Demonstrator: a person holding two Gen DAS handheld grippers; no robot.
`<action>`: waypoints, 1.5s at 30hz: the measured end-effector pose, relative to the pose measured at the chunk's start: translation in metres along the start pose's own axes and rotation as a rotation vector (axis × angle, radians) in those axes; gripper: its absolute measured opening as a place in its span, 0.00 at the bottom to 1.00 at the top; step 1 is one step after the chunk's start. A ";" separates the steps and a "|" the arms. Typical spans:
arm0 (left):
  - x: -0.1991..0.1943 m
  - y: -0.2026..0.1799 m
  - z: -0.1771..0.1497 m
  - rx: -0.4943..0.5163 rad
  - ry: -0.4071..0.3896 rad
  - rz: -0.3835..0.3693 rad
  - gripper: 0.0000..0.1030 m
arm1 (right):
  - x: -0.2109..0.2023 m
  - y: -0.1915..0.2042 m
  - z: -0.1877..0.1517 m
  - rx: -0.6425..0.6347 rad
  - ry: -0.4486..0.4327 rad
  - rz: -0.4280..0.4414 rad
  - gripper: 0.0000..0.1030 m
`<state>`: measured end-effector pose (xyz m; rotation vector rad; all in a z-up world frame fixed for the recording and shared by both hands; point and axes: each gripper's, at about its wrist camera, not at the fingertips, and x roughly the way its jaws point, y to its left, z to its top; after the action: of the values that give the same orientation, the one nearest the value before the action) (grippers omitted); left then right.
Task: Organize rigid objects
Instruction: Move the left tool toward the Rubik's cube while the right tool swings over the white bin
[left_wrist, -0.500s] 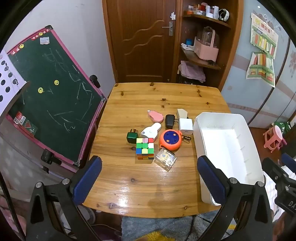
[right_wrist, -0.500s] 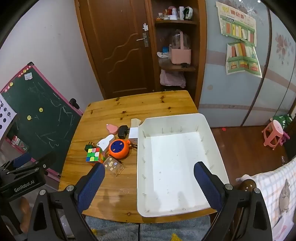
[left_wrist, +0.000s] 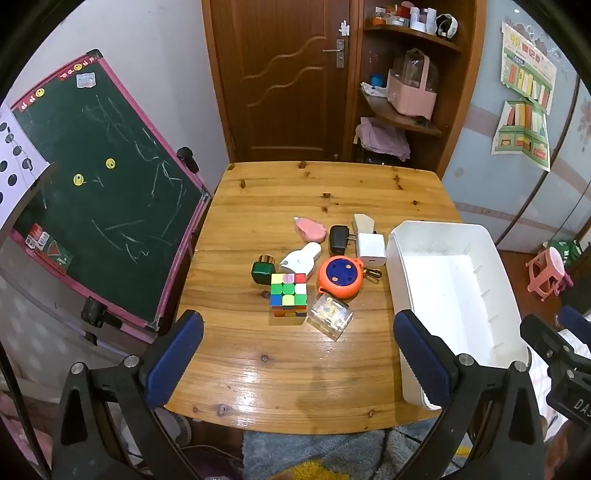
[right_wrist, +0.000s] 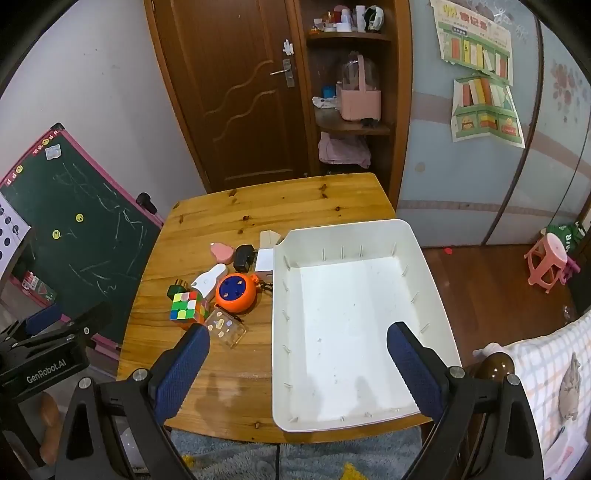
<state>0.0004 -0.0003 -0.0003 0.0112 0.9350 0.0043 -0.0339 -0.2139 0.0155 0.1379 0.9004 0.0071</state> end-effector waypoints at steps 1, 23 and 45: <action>0.000 0.000 0.000 0.000 0.000 0.000 1.00 | -0.001 0.000 -0.006 0.000 0.001 0.001 0.95; 0.005 -0.001 -0.007 0.001 0.006 -0.003 1.00 | 0.011 -0.004 -0.010 0.019 0.037 0.004 0.95; 0.016 -0.010 0.001 -0.006 0.040 -0.118 0.96 | 0.015 -0.026 0.005 0.049 0.009 -0.076 0.94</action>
<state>0.0109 -0.0098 -0.0127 -0.0494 0.9743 -0.1025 -0.0224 -0.2389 0.0039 0.1493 0.9145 -0.0850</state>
